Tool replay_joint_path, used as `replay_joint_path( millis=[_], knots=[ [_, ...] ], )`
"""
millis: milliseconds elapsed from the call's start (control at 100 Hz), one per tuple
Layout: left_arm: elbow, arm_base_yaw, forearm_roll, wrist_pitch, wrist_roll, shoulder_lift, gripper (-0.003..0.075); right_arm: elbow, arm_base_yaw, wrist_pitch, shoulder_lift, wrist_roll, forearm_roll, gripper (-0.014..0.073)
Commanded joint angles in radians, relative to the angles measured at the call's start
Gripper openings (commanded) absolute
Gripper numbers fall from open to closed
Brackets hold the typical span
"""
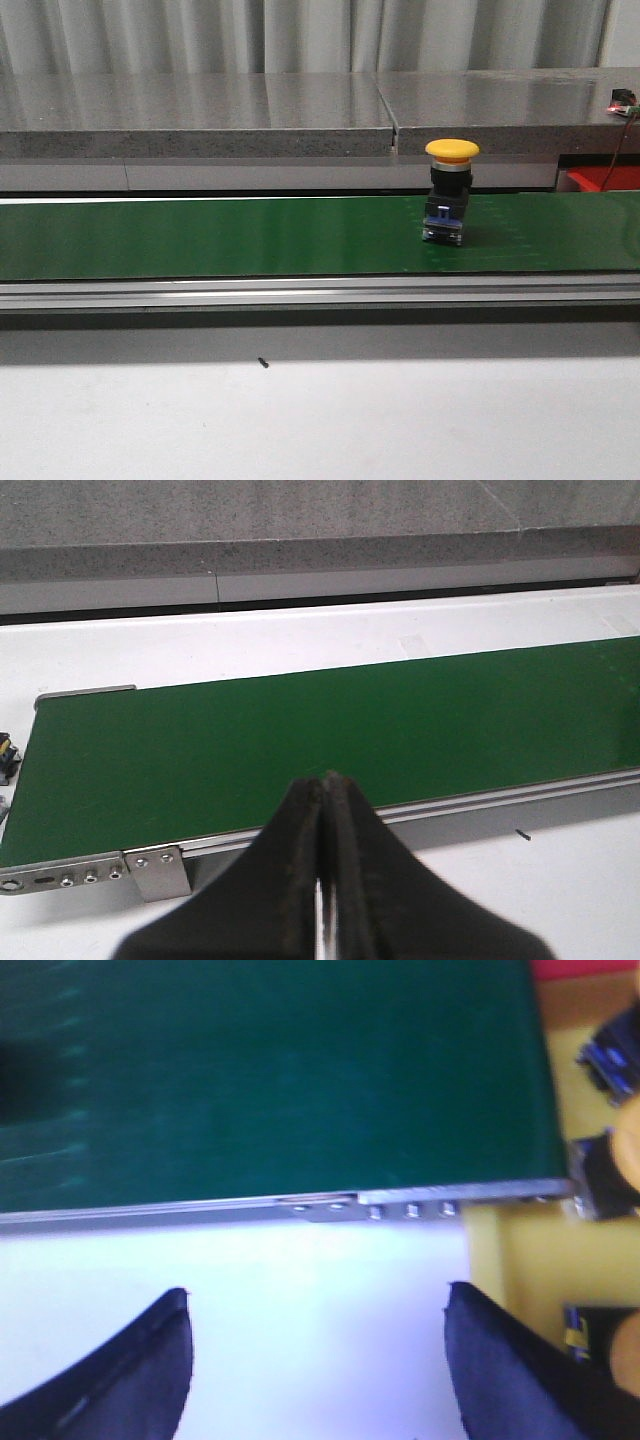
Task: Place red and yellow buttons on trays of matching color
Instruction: 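Grasp the second yellow button at the belt's end with right gripper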
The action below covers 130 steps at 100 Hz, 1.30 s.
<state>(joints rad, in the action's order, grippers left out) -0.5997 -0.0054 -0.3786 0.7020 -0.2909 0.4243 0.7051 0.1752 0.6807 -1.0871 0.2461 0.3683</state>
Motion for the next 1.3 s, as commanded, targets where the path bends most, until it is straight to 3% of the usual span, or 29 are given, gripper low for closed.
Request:
replay_joint_path(
  millis=[0,380,580,1010,1110,1230,1290],
  knots=[
    [-0.026,-0.008,-0.025,-0.061,0.001,0.007,-0.0020,0.083,-0.055,0.001,0.014,0.040,0.018,0.0529],
    [-0.026,-0.008,-0.025,-0.061,0.001,0.007,-0.0020,0.377,-0.236,0.144,-0.200,0.062,0.018,0.0529],
    [-0.026,-0.008,-0.025,-0.061,0.001,0.007,-0.0020,0.492,-0.309,0.148,-0.334,0.071,0.018,0.0529],
    [-0.026,-0.008,-0.025,-0.061,0.001,0.007,-0.0020,0.573,-0.319,0.110,-0.514,0.075,0.013,0.0527],
    [-0.026,-0.008,-0.025,-0.061,0.001,0.007,-0.0020,0.573,-0.319,0.091,-0.522,0.075,0.011,0.0456],
    [-0.026,-0.008,-0.025,-0.061,0.001,0.007,-0.0020,0.573,-0.318,0.087,-0.523,0.075,0.010,0.0274],
    [-0.026,-0.008,-0.025,-0.061,0.001,0.007,-0.0020,0.573,-0.318,0.086,-0.523,0.075,0.005,0.0222]
  ],
)
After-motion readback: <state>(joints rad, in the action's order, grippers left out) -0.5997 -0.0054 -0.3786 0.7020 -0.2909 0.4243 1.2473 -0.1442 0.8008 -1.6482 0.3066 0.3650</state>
